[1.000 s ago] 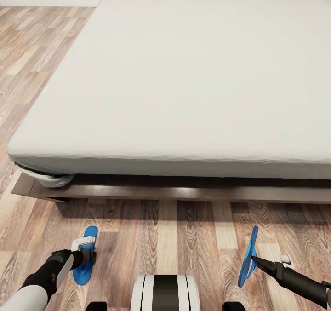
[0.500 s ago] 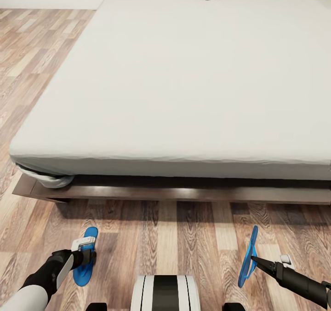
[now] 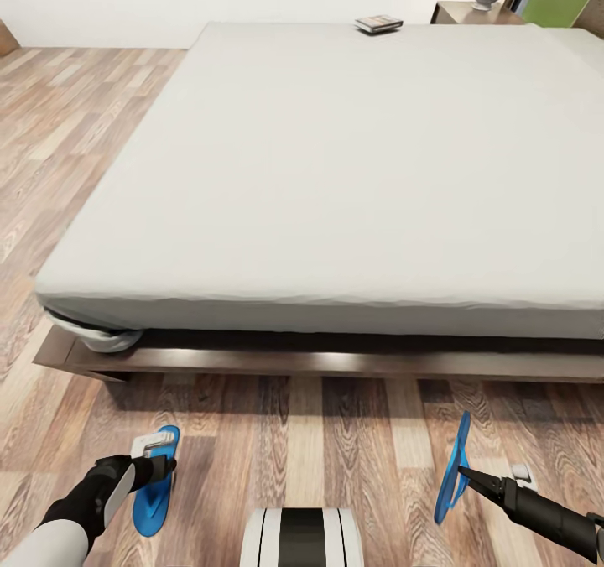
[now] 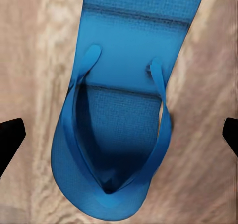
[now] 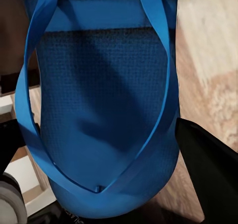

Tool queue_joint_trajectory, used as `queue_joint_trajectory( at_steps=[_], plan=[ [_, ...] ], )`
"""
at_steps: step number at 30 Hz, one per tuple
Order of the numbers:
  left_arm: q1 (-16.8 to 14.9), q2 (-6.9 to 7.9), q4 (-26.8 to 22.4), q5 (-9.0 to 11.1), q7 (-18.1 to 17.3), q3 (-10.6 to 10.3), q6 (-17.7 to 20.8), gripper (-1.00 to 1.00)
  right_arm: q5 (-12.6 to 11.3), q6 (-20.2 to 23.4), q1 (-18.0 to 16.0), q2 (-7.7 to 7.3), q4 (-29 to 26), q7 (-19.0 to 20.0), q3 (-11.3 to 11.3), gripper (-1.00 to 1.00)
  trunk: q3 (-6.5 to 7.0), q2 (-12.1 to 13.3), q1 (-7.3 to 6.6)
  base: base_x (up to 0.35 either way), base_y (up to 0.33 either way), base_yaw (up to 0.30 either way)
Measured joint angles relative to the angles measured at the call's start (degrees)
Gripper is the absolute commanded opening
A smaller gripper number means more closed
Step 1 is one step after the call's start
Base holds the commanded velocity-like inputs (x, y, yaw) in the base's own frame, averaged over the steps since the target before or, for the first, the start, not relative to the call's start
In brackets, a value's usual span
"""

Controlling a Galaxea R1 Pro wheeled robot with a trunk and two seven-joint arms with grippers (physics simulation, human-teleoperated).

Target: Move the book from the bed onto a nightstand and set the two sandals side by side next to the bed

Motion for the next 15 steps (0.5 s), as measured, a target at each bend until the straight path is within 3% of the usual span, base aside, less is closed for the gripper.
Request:
queue_joint_trajectory(
  at_steps=[15],
  plan=[
    [0.0, -0.02, 0.0, 0.01, -0.06, 0.0, -0.01, 1.0, 0.03, 0.0, 0.04, 0.0, 0.01, -0.07, 0.05, -1.0, 2.89, 0.18, -0.33, 0.0, 0.0, 0.0]
  ],
)
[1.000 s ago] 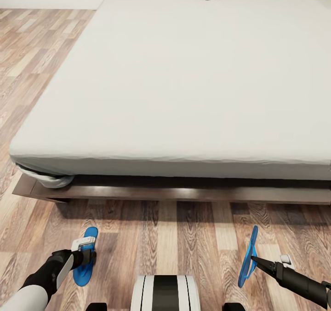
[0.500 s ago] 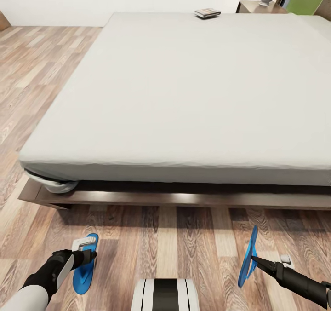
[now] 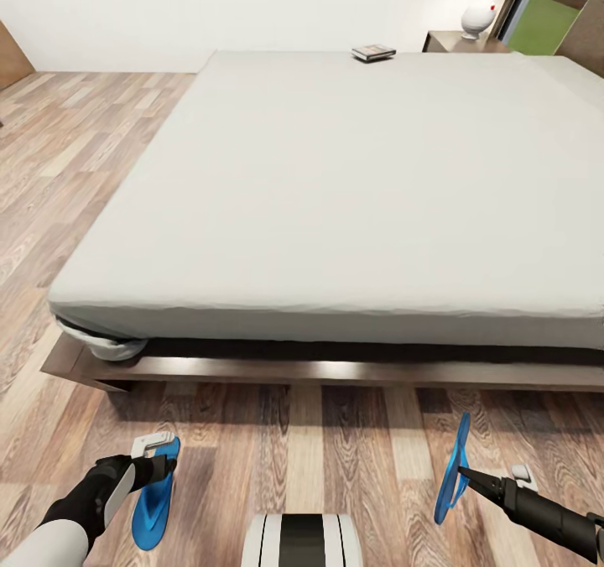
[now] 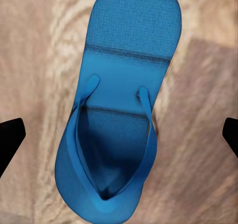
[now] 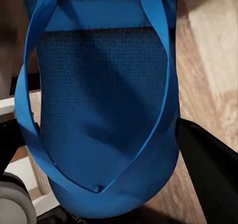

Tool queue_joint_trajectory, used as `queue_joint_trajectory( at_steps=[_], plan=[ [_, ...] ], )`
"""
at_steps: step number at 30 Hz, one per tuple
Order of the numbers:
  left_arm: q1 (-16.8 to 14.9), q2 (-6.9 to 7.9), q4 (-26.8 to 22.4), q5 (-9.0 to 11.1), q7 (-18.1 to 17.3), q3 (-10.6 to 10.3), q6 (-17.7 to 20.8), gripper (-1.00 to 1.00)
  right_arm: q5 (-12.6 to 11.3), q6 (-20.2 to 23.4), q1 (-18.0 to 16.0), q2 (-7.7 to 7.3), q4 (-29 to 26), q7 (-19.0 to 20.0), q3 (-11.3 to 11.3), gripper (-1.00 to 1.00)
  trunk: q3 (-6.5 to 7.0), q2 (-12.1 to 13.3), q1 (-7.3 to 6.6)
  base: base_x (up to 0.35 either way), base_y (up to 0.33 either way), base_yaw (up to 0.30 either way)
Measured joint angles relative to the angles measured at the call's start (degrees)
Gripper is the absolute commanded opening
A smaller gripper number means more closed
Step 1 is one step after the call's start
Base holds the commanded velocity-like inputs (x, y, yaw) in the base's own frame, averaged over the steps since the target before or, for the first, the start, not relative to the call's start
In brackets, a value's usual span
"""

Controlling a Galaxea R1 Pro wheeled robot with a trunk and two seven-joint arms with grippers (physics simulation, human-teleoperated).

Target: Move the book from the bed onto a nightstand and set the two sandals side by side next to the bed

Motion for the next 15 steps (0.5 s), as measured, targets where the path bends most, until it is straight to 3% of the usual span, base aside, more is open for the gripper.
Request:
queue_joint_trajectory(
  at_steps=[9, 14, 15],
  plan=[
    [0.0, 0.31, -0.08, 0.07, -0.26, 0.05, 0.07, 1.0, 0.0, 0.01, -0.02, 0.0, 0.01, 0.0, -0.01, -1.0, 0.0, 0.0, 0.0, 0.0, 0.0, 0.0],
    [0.0, 2.24, -2.17, 0.31, -1.94, 0.3, 0.25, 1.0, -0.01, 0.0, -0.04, 0.0, 0.02, 0.07, -0.01, -1.0, 0.0, 0.0, 0.0, 0.0, 0.0, 0.0],
    [-0.01, 3.32, -2.48, 0.32, -4.92, 0.37, 0.26, 1.0, 0.0, -0.01, -0.05, 0.0, 0.02, 0.07, -0.01, -1.0, 0.0, 0.0, 0.0, 0.0, 0.0, 0.0]
  ],
)
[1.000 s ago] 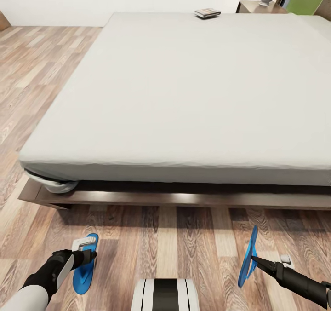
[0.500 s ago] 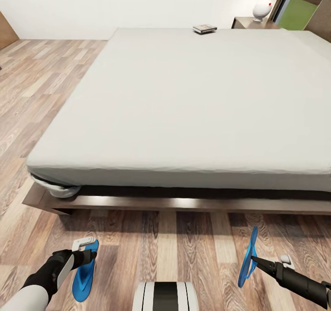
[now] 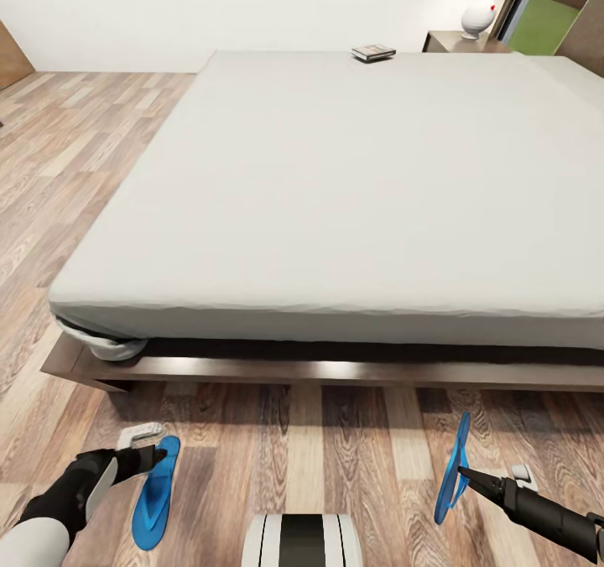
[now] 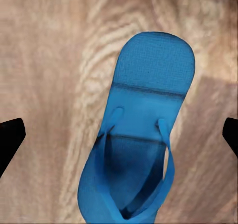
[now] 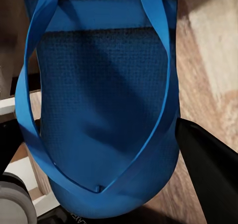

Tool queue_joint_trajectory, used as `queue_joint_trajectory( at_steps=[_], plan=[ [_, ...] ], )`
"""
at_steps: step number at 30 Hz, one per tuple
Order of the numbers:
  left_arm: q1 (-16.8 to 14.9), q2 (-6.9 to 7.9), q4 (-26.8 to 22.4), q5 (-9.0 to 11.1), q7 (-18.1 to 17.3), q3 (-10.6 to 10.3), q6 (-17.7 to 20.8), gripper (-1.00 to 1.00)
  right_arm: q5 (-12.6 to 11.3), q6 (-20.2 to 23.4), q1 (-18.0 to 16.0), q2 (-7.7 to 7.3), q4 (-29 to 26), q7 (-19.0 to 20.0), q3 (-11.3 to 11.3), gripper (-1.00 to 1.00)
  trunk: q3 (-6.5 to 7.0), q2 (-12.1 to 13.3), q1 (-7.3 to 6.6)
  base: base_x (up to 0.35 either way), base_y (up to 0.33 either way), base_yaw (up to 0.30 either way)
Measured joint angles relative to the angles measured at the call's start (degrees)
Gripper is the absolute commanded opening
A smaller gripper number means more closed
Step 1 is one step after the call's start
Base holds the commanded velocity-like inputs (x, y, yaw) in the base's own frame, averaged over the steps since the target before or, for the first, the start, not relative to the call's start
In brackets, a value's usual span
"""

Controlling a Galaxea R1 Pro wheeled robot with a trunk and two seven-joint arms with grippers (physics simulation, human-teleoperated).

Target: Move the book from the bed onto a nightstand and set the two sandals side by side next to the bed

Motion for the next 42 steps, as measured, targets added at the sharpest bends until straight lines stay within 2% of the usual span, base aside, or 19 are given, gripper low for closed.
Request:
queue_joint_trajectory(
  at_steps=[2, 3, 6, 7, 8, 10, 13, 18, 20, 22, 23, 25, 26, 28, 30, 33, 34, 37, 42],
  plan=[
    [0.01, 0.87, -0.13, 0.04, -3.05, 0.03, -0.01, 1.0, -0.01, -0.01, 0.0, 0.0, 0.0, 0.0, 0.0, -1.0, 0.0, 0.0, 0.0, 0.0, 0.0, 0.0],
    [0.01, 1.69, -0.21, 0.05, -6.62, 0.05, -0.04, 1.0, -0.01, -0.02, 0.01, 0.0, -0.01, 0.0, 0.0, -1.0, 0.0, 0.0, 0.0, 0.0, 0.0, 0.0],
    [0.01, 5.09, -0.31, 0.07, -20.86, 0.17, -0.07, 1.0, 0.0, 0.02, 0.01, 0.0, 0.0, 0.01, 0.0, -1.0, 0.0, 0.0, 0.0, 0.0, 0.0, 0.0],
    [0.01, 6.54, -0.32, 0.06, -29.46, 0.23, -0.07, 1.0, 0.03, -0.04, 0.01, 0.0, -0.03, 0.0, 0.0, -1.0, 0.0, 0.0, 0.0, 0.0, 0.0, 0.0],
    [0.01, 7.35, -0.32, 0.02, -35.6, 0.27, -0.08, 1.0, 0.05, -0.06, 0.01, 0.0, -0.06, -0.03, 0.0, -1.0, 0.0, 0.0, 0.0, 0.0, 0.0, 0.0],
    [0.02, 7.6, -0.32, -0.04, -37.98, 0.28, -0.11, 1.0, 0.14, -0.11, 0.0, 0.0, -0.07, -0.13, 0.01, -1.0, 0.0, 0.0, 0.0, 0.0, 0.0, 0.0],
    [0.02, 7.79, -0.32, -0.08, -40.01, 0.29, -0.18, 1.0, 0.44, -0.37, -0.01, 0.0, -0.12, -0.38, 0.01, -1.0, 0.0, 0.0, 0.0, 0.0, 0.0, 0.0],
    [0.02, 7.77, -0.32, -0.09, -40.55, 0.29, -0.19, 1.0, 0.63, -0.68, -0.01, 0.0, -0.17, -0.71, 0.01, -1.0, 0.0, 0.0, 0.0, 0.0, 0.0, 0.0],
    [0.02, 7.75, -0.32, -0.09, -40.58, 0.29, -0.19, 1.0, 0.77, -0.74, 0.0, 0.0, -0.22, -2.47, 0.1, -1.0, 0.0, 0.0, 0.0, 0.0, 0.0, 0.0],
    [0.02, 7.74, -0.32, -0.09, -40.59, 0.3, -0.19, 1.0, 0.89, -0.75, -0.01, 0.01, -1.2, -8.02, 0.12, -1.0, 0.0, 0.0, 0.0, 0.0, 0.0, 0.0],
    [0.02, 7.74, -0.32, -0.09, -40.62, 0.29, -0.2, 1.0, 0.93, -0.73, -0.03, 0.05, -3.01, -12.63, 0.12, -1.0, 0.0, 0.0, 0.0, 0.0, 0.0, 0.0],
    [0.02, 7.74, -0.32, -0.09, -40.65, 0.29, -0.2, 1.0, 0.92, -0.47, -0.04, 0.12, -8.88, -24.05, 0.35, -1.0, 0.0, 0.0, 0.0, 0.0, 0.0, 0.0],
    [0.02, 7.74, -0.32, -0.09, -40.67, 0.29, -0.2, 1.0, 1.22, -0.32, -0.06, 0.23, -14.9, -33.16, 0.54, -1.0, 0.0, 0.0, 0.0, 0.0, 0.0, 0.0],
    [0.02, 7.74, -0.32, -0.11, -40.62, 0.3, -0.21, 1.0, 1.94, 0.07, 0.06, 0.36, -16.51, -37.77, 1.14, -1.0, -0.01, 0.0, 0.01, 0.0, 0.0, 0.0],
    [0.02, 7.74, -0.32, -0.15, -40.46, 0.29, -0.28, 1.0, 2.29, 0.22, 0.06, 0.42, -17.08, -39.66, 1.14, -1.0, -0.01, 0.0, 0.01, 0.0, 0.0, 0.0],
    [0.02, 7.7, -0.32, -0.16, -40.36, 0.29, -0.35, 1.0, 10.39, 1.47, 0.05, 0.5, -21.19, -46.58, 0.94, -1.0, -0.01, 0.0, 0.0, 0.0, 0.0, 0.0],
    [0.03, 7.68, -0.33, -0.16, -40.34, 0.29, -0.36, 1.0, 14.18, 3.24, 0.01, 0.5, -21.42, -48.58, 0.76, -1.0, 0.0, 0.0, 0.0, 0.0, 0.0, 0.0],
    [0.02, 7.66, -0.32, -0.17, -40.36, 0.29, -0.37, 1.0, 16.57, 7.03, 0.0, 0.51, -21.58, -50.27, 0.77, -1.0, 0.0, 0.0, 0.0, 0.0, 0.0, 0.0],
    [0.02, 7.65, -0.32, -0.17, -40.41, 0.29, -0.37, 1.0, 17.45, 9.63, -0.01, 0.51, -21.64, -50.73, 0.77, -1.0, 0.0, 0.0, 0.0, 0.0, 0.0, 0.0]
  ],
)
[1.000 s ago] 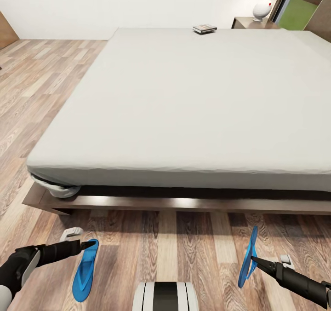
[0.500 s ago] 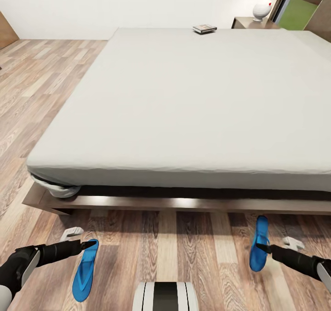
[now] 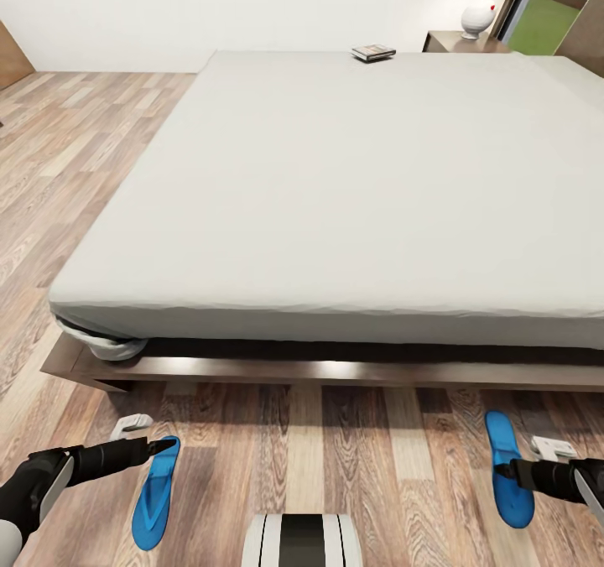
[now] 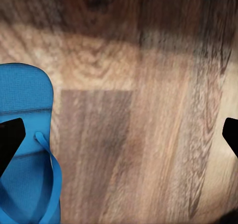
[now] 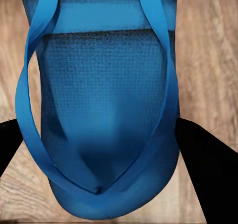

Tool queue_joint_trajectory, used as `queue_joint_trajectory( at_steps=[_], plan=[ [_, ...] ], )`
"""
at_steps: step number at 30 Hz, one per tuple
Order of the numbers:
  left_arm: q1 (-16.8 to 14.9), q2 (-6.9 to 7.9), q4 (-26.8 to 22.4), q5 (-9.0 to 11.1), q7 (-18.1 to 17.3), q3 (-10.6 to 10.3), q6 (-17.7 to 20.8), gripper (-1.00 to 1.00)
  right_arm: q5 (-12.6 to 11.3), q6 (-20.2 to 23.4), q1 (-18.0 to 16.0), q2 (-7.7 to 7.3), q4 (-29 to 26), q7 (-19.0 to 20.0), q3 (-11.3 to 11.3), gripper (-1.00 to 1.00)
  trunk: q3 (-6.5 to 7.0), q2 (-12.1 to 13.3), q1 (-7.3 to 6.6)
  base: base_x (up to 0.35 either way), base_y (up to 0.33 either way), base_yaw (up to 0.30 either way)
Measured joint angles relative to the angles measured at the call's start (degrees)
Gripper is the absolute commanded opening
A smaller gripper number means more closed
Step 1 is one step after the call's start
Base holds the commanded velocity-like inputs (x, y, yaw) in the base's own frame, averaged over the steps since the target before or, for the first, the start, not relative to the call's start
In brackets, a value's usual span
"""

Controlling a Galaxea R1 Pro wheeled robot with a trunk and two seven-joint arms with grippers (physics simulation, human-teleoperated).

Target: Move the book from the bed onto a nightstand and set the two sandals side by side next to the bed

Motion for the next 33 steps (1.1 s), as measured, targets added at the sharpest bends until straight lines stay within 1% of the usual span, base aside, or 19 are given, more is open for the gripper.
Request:
queue_joint_trajectory(
  at_steps=[3, 13, 26, 33],
  plan=[
    [0.0, 0.0, 0.0, 0.0, 0.0, 0.0, 0.0, 1.0, 0.21, 1.8, 0.0, 0.0, -0.01, -0.04, -0.07, -1.0, 0.0, 0.0, 0.0, 0.0, 0.0, 0.0],
    [0.0, 0.0, -0.01, 0.0, 0.06, -0.07, -0.14, 1.0, 0.43, 2.44, 0.0, 0.0, 0.08, -0.06, -0.13, -1.0, 0.0, 0.0, 0.0, 0.0, 0.02, 0.0],
    [0.01, 0.01, -0.03, -0.01, 0.15, -0.08, -0.15, 1.0, 0.49, 2.34, -0.01, 0.01, 0.12, -0.14, 0.0, -1.0, 0.0, 0.0, 0.0, -0.004, 0.234, 0.0],
    [0.01, 0.01, -0.02, -0.07, 0.16, -0.09, -0.15, 1.0, 0.49, 2.36, 0.0, 0.01, 0.11, -0.15, 0.01, -1.0, 0.0, 0.0, 0.02, -0.165, 0.237, 0.0]
  ],
)
